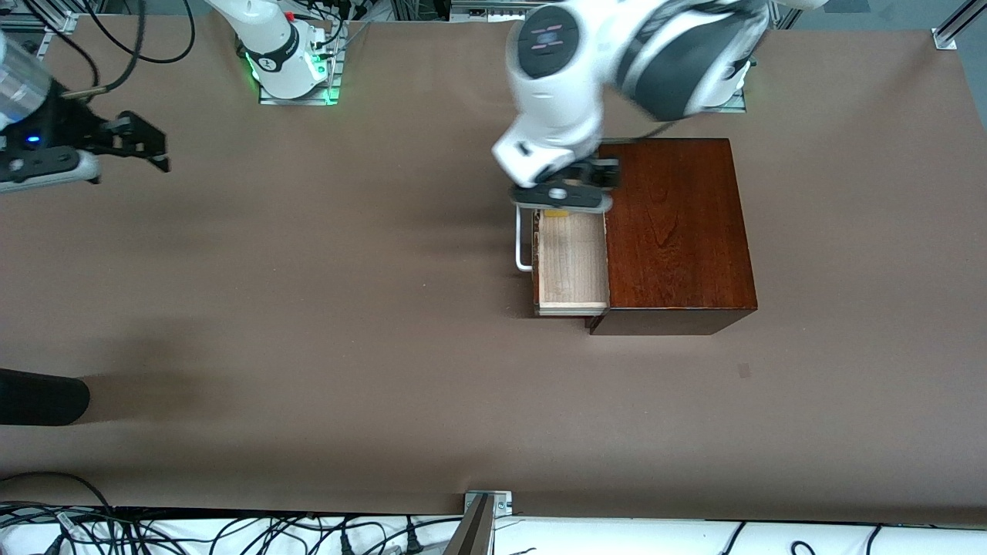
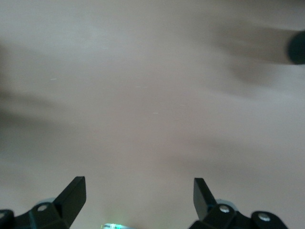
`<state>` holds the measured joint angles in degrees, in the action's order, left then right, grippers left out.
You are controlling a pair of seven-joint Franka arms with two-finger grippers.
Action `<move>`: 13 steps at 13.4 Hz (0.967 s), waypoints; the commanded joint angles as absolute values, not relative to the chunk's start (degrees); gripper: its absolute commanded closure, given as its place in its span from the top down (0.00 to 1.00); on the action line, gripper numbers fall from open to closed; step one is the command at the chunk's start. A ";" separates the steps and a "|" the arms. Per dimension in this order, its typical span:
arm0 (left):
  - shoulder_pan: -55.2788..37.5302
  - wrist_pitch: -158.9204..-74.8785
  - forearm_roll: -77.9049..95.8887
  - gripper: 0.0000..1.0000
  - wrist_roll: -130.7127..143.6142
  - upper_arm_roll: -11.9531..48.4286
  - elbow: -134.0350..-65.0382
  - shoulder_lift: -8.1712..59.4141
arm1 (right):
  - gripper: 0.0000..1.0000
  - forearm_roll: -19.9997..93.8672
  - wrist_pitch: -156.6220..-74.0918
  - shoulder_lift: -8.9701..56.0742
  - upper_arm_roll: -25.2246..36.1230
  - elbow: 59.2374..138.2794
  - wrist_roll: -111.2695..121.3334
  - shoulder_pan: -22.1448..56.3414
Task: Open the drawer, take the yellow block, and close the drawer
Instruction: 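Withdraw the left gripper while the right gripper reaches the drawer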
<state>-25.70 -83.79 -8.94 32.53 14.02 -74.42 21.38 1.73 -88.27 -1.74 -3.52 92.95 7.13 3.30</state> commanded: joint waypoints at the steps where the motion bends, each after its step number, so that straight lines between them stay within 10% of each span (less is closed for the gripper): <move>1: -17.87 -81.13 -7.56 1.00 25.78 14.50 -75.15 16.36 | 1.00 4.65 -86.40 -0.10 -5.18 91.84 7.47 4.56; 7: -1.87 -78.39 -2.64 1.00 6.35 13.54 -78.65 10.03 | 1.00 9.14 -89.73 10.00 -5.97 87.21 12.46 19.23; 13: -0.70 -94.72 -2.37 1.00 4.31 4.39 -97.63 -2.01 | 1.00 8.35 -103.58 22.82 -6.24 79.73 17.40 39.43</move>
<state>-0.82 -88.57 -3.33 5.11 4.98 -87.96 4.86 8.39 -99.14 16.88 -6.86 84.68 15.26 34.14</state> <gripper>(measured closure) 0.000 0.000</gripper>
